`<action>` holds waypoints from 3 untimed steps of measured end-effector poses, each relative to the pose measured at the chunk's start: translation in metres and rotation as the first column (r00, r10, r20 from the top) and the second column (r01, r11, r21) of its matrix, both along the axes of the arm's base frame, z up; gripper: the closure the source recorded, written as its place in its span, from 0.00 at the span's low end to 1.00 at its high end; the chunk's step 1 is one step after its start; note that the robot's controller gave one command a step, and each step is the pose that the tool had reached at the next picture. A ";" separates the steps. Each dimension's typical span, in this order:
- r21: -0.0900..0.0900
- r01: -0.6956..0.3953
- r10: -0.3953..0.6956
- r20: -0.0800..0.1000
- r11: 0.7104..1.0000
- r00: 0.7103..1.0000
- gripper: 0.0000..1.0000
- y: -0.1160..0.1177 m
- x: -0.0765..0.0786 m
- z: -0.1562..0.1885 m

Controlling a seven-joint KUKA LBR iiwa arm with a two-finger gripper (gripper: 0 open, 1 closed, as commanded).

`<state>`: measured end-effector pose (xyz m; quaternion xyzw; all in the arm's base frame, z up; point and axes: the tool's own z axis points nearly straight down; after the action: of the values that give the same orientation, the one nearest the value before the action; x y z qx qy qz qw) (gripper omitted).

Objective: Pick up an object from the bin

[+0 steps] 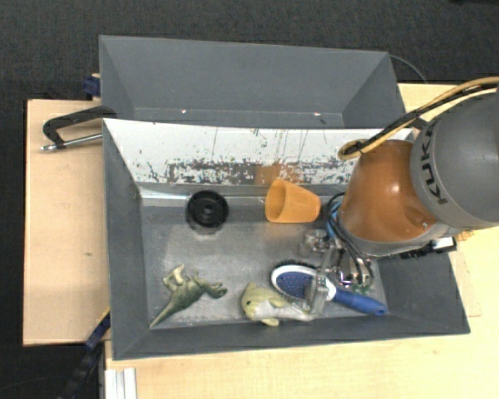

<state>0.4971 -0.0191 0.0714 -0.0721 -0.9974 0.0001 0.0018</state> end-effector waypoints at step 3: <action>-0.001 -0.003 0.003 0.004 1.000 1.000 0.00 0.000 0.002 0.005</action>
Offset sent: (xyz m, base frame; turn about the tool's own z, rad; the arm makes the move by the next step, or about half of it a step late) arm 0.0000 0.0000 0.0000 0.0000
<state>0.4989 -0.0192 0.0762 -0.0704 -0.9975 0.0003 -0.0004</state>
